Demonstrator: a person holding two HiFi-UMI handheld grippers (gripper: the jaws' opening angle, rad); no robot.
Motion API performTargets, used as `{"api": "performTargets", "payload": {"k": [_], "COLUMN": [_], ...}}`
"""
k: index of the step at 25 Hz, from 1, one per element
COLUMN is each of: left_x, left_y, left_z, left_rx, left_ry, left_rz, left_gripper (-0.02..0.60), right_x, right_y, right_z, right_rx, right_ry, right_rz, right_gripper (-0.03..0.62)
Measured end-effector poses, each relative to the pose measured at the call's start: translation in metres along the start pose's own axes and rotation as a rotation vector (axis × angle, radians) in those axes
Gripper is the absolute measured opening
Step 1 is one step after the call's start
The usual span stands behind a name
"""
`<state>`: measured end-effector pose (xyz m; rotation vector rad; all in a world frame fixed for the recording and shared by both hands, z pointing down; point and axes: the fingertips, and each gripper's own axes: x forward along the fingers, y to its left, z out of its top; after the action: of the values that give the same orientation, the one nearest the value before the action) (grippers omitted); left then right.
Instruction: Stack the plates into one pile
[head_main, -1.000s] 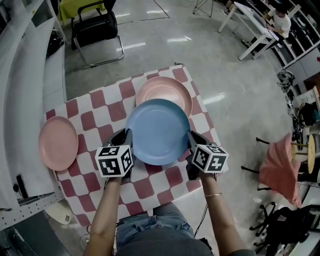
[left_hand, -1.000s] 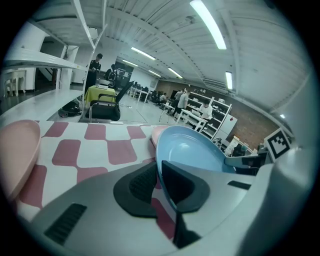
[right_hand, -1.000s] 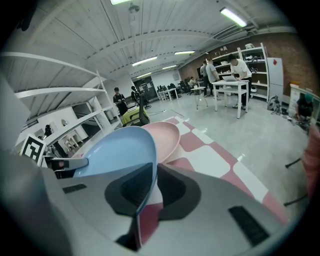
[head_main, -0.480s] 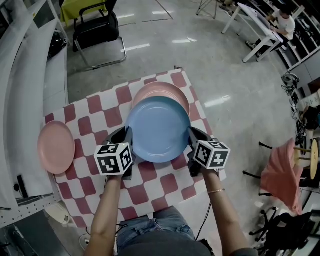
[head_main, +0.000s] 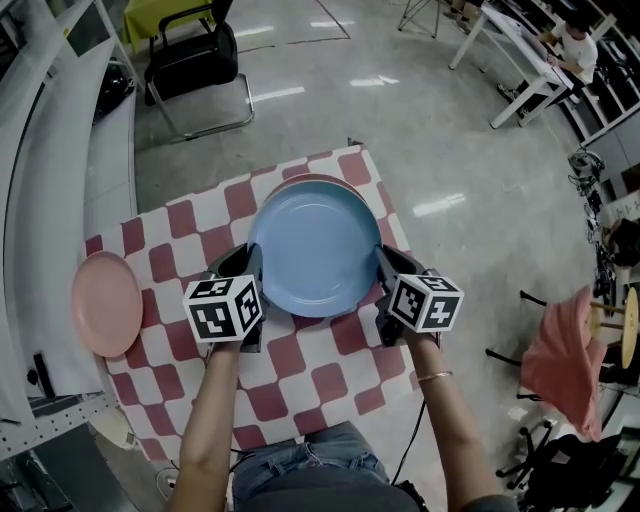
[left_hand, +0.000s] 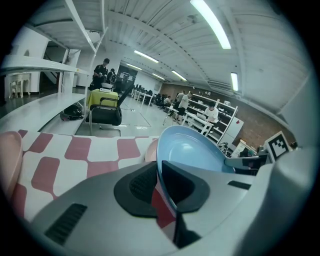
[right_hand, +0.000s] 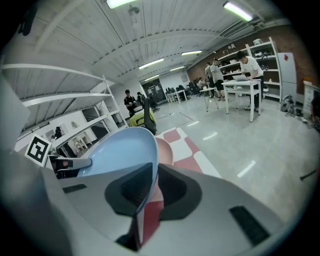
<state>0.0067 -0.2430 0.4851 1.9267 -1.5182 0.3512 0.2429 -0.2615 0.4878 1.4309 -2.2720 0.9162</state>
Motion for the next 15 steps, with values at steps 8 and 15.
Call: {"api": "performTargets", "payload": {"k": [8,15], "left_x": [0.024,0.037], "left_y": [-0.002,0.002], "left_z": [0.011,0.011], "left_rx": [0.003,-0.008], "left_ry": [0.002,0.015], "left_rz": [0.012,0.026], "left_gripper": [0.041,0.041], "right_x": [0.017,0.032], "right_y": [-0.015,-0.022], "right_z": [0.018,0.021], "right_rx": [-0.024,-0.027], "right_ry": [-0.023,-0.022], "right_rz": [0.007,0.003], "right_gripper": [0.038,0.037]}}
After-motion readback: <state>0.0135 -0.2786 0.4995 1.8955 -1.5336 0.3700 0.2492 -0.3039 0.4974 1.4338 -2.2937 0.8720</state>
